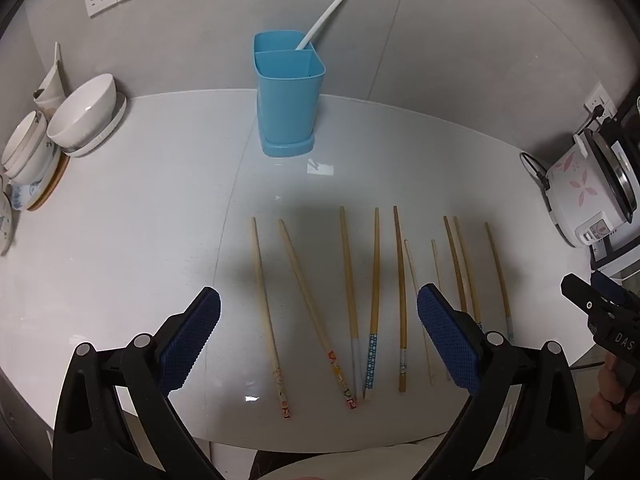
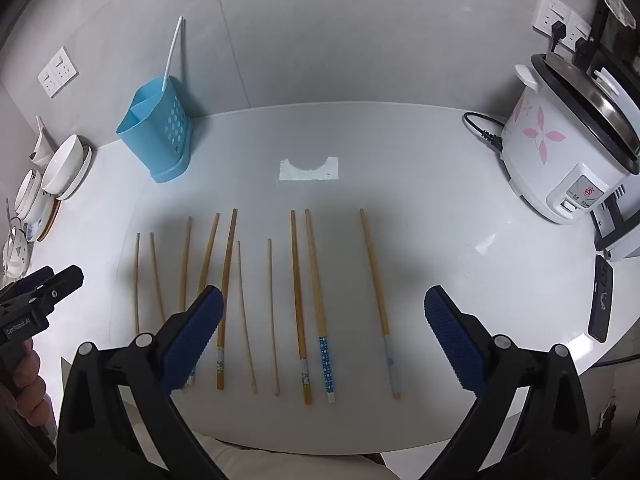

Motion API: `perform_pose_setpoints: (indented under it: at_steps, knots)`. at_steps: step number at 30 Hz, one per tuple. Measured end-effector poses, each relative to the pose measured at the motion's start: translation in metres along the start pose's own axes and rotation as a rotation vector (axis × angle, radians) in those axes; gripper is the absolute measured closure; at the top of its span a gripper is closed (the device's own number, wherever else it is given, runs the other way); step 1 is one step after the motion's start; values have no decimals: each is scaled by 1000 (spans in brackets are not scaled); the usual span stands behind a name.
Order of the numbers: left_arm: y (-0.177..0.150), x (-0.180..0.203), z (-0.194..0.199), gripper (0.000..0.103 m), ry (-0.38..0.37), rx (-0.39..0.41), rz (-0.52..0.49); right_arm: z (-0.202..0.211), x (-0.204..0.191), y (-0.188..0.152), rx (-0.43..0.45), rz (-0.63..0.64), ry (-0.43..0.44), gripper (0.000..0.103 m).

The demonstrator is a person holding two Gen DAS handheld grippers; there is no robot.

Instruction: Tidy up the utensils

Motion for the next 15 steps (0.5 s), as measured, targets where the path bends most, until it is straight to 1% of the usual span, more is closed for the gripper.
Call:
perform_pose_setpoints:
  at_steps: [8,9,10,11,15]
  knots:
    - [-6,5,1,6,11,-7,-8,-1,0,1,-9,-4,17,6]
    - [-8,1,1,6,4,-14,-1,-1,-8,0,5,5,-7,7]
    - [-9,0,1,6,5,-14,1,-1,-6,1,5,5,-5,6]
    - [-3,-2,-6,6,2,-26,5,-1,-4,2,5,3,-2,6]
    - [-4,-2,-6,7,3,-21,0,-1,-3,4,6,0,-2,6]
Point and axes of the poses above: each gripper's, at about its wrist camera, not at the fingertips, and z roughly against the way its jaws point, x to its right, y to its top, the point moved 2 cm from there along -z, roughly the way its jaws point, and after that the axes turned 5 degrees about y, right-handed, at the moved point
